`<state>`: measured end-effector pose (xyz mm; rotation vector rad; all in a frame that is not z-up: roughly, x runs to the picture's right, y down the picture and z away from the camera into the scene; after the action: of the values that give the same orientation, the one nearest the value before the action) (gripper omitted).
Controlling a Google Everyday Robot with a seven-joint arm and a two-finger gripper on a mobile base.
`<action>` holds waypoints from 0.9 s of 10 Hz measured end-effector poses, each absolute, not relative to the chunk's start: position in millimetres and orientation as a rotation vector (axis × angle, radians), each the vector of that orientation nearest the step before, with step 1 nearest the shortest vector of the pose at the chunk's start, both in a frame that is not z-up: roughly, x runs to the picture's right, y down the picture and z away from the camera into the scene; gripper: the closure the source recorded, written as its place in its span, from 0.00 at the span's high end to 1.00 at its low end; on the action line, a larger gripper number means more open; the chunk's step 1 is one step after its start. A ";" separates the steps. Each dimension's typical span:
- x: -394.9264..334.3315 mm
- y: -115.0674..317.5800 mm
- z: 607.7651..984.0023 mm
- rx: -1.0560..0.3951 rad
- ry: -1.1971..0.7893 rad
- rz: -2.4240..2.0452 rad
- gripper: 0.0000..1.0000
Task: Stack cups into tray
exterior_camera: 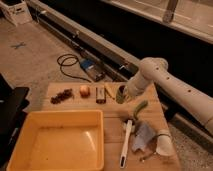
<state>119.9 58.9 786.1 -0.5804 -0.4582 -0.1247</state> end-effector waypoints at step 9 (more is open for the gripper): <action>37.1 44.8 725.9 -0.459 -0.527 -0.352 0.00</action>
<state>37.1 44.8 725.9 -0.4589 -0.5266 -0.3517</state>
